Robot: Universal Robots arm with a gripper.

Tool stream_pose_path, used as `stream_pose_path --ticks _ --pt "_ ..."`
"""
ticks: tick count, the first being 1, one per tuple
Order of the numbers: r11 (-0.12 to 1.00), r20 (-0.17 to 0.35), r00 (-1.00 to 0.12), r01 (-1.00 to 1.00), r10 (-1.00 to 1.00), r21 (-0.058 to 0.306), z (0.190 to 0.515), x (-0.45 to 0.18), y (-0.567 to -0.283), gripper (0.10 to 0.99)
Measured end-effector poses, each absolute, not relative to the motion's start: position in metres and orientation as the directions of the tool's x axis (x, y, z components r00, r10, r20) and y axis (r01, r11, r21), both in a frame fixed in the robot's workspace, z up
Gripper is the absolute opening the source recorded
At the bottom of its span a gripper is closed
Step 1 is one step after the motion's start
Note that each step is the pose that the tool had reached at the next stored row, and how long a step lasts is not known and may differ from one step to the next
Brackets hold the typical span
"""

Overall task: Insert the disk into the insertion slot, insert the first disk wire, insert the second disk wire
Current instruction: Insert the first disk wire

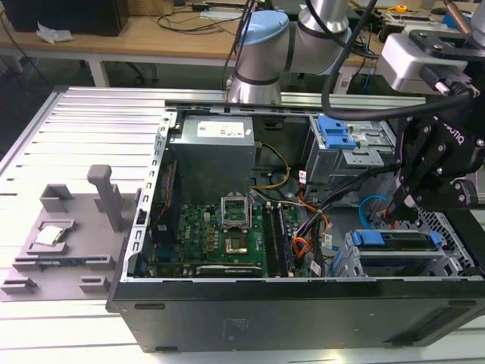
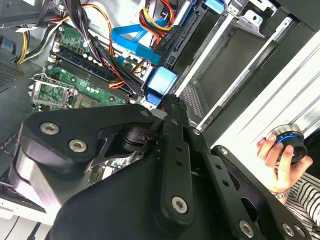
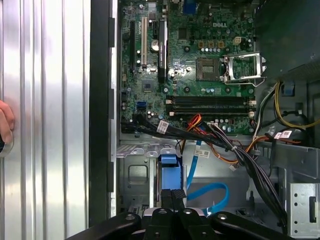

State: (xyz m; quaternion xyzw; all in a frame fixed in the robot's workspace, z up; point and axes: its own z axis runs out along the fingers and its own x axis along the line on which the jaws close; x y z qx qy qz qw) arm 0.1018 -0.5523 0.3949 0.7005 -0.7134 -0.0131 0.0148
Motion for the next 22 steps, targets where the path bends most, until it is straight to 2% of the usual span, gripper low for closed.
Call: stream_pose_path --ticks 22 --pt "0.018 0.003 -0.018 -0.999 -1.0 0.039 0.384 0.103 -0.552 0.106"
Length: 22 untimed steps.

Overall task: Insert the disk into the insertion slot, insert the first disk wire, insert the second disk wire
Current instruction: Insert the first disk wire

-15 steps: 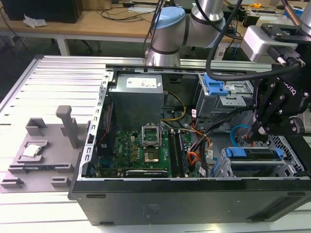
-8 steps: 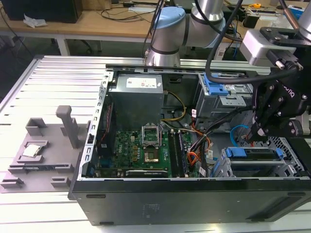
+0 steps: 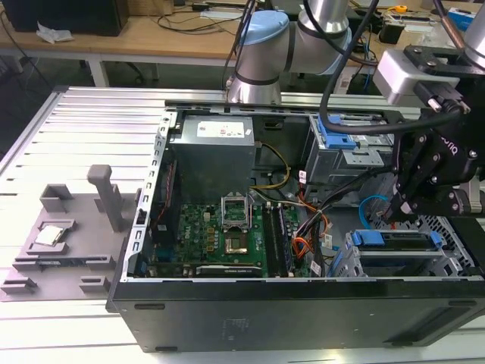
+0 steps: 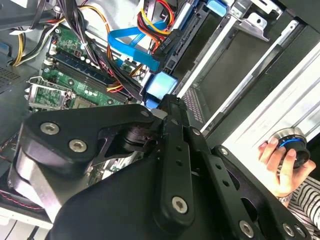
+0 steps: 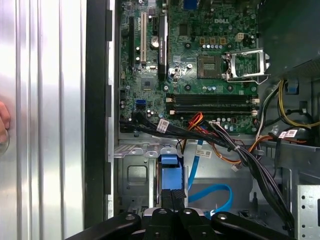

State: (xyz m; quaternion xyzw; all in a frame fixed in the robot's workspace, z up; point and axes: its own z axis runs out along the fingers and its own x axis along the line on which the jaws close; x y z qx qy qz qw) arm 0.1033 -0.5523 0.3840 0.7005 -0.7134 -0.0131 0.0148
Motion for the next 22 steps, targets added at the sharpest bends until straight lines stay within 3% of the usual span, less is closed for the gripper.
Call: stream_pose_path --ticks 22 --pt "0.018 0.003 -0.018 -0.999 -1.0 0.039 0.373 0.104 -0.552 0.106"
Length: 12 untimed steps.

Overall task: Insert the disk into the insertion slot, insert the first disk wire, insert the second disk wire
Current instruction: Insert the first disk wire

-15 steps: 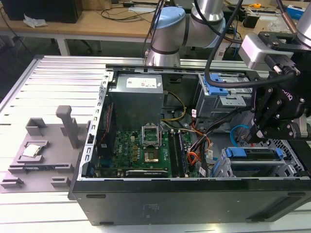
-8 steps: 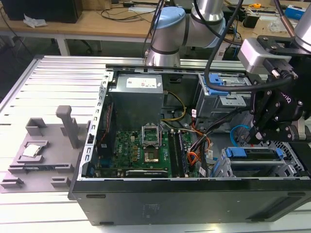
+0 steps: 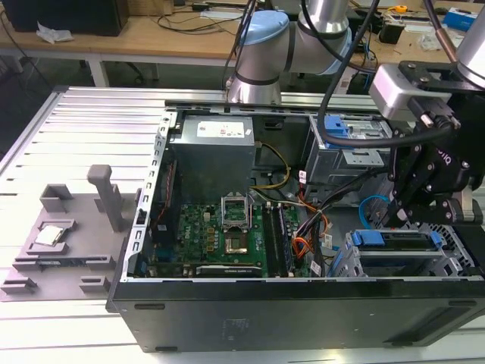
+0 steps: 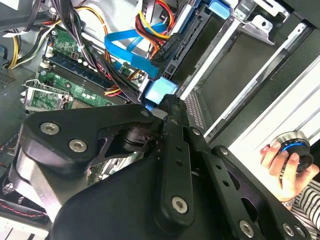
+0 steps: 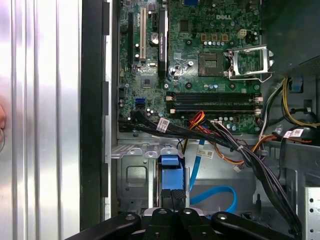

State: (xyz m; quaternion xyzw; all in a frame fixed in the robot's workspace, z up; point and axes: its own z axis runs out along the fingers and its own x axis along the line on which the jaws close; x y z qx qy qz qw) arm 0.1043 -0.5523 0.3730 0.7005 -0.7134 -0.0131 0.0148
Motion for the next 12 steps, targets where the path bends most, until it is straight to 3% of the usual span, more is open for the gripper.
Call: stream_pose_path --ticks 12 --pt "0.018 0.003 -0.018 -0.999 -1.0 0.039 0.3688 0.1043 -0.5523 0.106"
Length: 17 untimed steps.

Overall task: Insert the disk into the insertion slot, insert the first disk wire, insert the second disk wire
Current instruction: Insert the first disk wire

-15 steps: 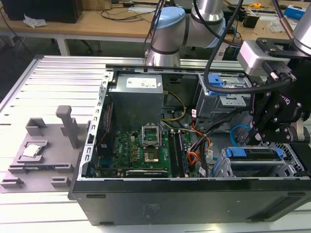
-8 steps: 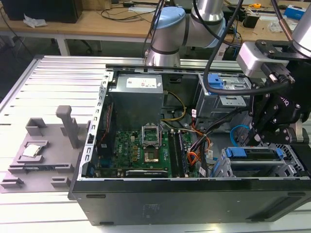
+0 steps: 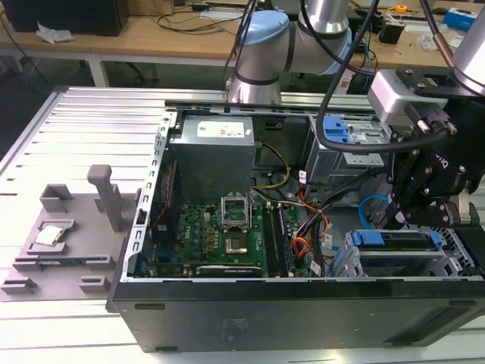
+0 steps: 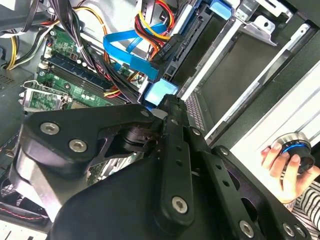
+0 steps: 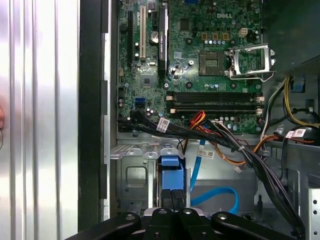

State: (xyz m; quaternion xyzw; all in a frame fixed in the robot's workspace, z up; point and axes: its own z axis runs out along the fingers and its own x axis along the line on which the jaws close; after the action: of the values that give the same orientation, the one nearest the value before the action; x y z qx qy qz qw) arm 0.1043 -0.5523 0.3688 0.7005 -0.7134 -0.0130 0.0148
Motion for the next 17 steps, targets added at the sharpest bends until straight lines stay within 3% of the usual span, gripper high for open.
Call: stream_pose_path --ticks 17 --pt "0.018 0.003 -0.018 -0.999 -1.0 0.039 0.363 0.132 -0.552 0.106"
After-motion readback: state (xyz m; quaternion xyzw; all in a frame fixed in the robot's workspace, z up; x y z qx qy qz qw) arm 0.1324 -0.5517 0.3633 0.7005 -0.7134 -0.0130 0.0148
